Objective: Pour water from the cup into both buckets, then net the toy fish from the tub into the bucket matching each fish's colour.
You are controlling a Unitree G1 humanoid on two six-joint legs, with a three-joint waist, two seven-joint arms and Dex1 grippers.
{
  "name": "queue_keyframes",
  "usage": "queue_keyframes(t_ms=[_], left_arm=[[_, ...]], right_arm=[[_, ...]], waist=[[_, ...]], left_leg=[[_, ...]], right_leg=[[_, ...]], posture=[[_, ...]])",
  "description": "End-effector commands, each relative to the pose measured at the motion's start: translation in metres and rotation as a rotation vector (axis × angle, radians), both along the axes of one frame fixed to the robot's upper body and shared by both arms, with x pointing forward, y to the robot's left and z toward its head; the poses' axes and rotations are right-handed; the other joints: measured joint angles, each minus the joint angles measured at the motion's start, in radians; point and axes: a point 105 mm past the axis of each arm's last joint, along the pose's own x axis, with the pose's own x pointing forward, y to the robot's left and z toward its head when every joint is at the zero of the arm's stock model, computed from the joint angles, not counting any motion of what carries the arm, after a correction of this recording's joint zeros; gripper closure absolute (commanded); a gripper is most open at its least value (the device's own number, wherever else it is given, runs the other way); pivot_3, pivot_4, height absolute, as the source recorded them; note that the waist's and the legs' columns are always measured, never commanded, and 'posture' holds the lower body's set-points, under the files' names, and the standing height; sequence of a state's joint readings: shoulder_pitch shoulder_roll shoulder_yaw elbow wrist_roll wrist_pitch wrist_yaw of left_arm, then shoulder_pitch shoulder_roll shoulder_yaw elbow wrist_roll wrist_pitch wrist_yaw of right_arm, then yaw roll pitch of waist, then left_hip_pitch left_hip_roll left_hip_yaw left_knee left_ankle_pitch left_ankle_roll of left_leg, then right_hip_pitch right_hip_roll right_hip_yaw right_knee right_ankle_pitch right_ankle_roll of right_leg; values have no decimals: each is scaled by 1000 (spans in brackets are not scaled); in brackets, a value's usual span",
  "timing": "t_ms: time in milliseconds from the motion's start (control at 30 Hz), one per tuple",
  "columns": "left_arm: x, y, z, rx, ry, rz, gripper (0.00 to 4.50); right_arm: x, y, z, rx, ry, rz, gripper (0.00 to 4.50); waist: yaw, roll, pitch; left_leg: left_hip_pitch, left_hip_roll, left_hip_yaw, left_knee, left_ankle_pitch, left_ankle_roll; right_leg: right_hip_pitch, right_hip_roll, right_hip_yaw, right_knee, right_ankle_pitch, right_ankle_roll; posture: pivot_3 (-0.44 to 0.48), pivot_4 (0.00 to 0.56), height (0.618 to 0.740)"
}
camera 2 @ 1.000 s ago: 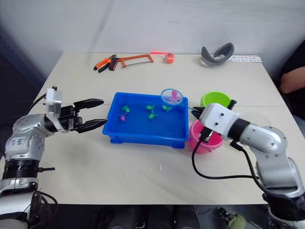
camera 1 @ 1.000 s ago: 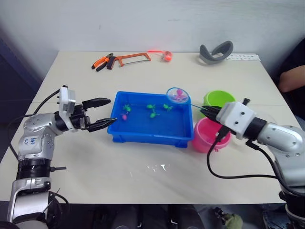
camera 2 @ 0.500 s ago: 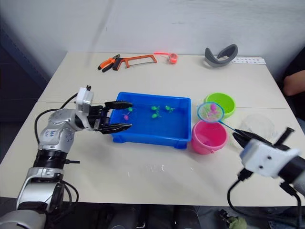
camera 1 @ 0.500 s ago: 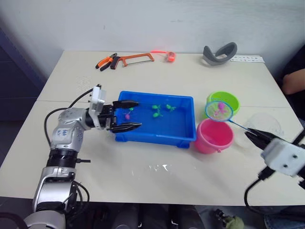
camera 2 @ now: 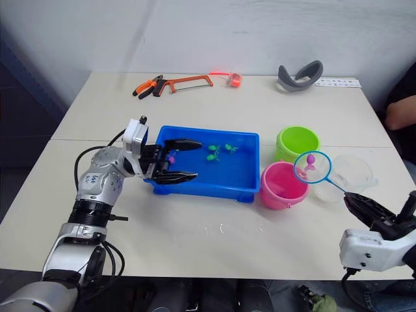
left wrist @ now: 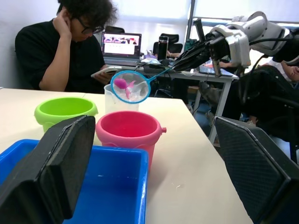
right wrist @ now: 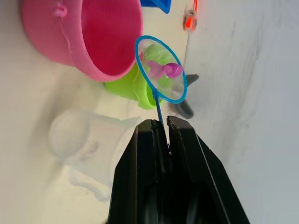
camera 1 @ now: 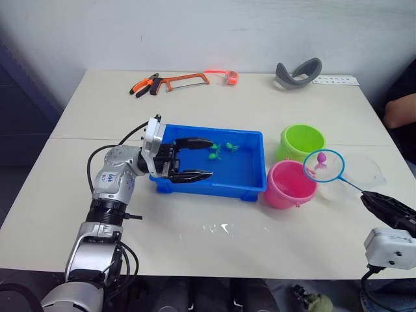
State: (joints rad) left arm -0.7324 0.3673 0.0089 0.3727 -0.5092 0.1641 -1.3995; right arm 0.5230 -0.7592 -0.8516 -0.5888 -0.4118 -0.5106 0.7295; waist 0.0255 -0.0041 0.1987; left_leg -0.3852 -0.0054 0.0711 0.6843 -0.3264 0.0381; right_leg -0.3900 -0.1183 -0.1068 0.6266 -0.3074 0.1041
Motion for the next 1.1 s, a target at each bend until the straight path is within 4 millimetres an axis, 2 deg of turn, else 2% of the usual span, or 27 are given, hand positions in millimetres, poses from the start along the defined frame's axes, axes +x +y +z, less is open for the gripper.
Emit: queue_keyframes(t_ms=[33, 167, 267, 400, 567, 767, 833, 933, 1033, 1100], left_arm=[[-2, -4, 3, -16, -19, -17, 87], [-5, -9, 4, -30, -21, -33, 87], [-7, -11, 4, -43, -21, -40, 87], [-8, -14, 2, -53, -15, -43, 87], [-7, -18, 2, -65, -12, -48, 87], [-6, -17, 1, -69, -14, -45, 87], [-6, -15, 1, -68, -16, -41, 87], [-5, -9, 3, -64, -22, -18, 87], [-2, 3, 7, -58, -26, 24, 87], [-1, 11, 8, -52, -28, 57, 87]], right_arm=[[5, -7, 8, -177, -87, 23, 4500], [8, -6, 12, -364, -139, 85, 4500], [10, -12, 12, -430, -148, 89, 4500], [6, -7, 17, -526, -216, 165, 4500], [4, -9, 15, -567, -222, 193, 4500], [0, -8, 21, -527, -275, 204, 4500], [1, -7, 25, -398, -282, 178, 4500], [5, 0, 28, -77, -240, 110, 4500], [13, 22, 29, 301, -113, 103, 4500], [21, 38, 33, 459, -67, 129, 4500]], waist=[[0, 0, 0], [0, 0, 0], [0, 0, 0], [0, 0, 0], [-1, 0, 0], [-1, 0, 0], [-1, 0, 0], [-2, 0, 0], [-3, 0, 0], [-9, 0, 0]], left_leg=[[0, 0, 0, 0, 0, 0], [0, 0, 0, 0, 0, 0], [0, 0, 0, 0, 0, 0], [0, 0, 0, 0, 0, -1], [0, 0, 0, 0, 0, -1], [0, 1, 0, 0, 0, -1], [0, 0, 0, 0, 0, -1], [0, 1, -1, 0, 0, -1], [0, 1, -1, 0, 0, 0], [1, 2, -2, 0, 1, 0]], right_leg=[[0, 0, 0, 0, 0, 0], [0, 0, 1, 0, 0, 0], [0, 0, 1, 0, 0, 0], [0, 0, 2, 0, 0, 0], [0, 0, 2, 0, 0, 0], [0, 1, 2, 0, 0, 0], [0, 1, 2, 0, 0, 0], [0, 1, 2, 0, 0, 0], [1, 1, 1, 0, 0, 0], [1, 1, 1, 0, 0, 0]], posture=[[0, 150, 740], [0, 150, 740], [0, 150, 740], [0, 150, 740], [0, 150, 740], [0, 150, 740], [0, 150, 740], [0, 150, 740], [0, 150, 740], [0, 150, 740]])
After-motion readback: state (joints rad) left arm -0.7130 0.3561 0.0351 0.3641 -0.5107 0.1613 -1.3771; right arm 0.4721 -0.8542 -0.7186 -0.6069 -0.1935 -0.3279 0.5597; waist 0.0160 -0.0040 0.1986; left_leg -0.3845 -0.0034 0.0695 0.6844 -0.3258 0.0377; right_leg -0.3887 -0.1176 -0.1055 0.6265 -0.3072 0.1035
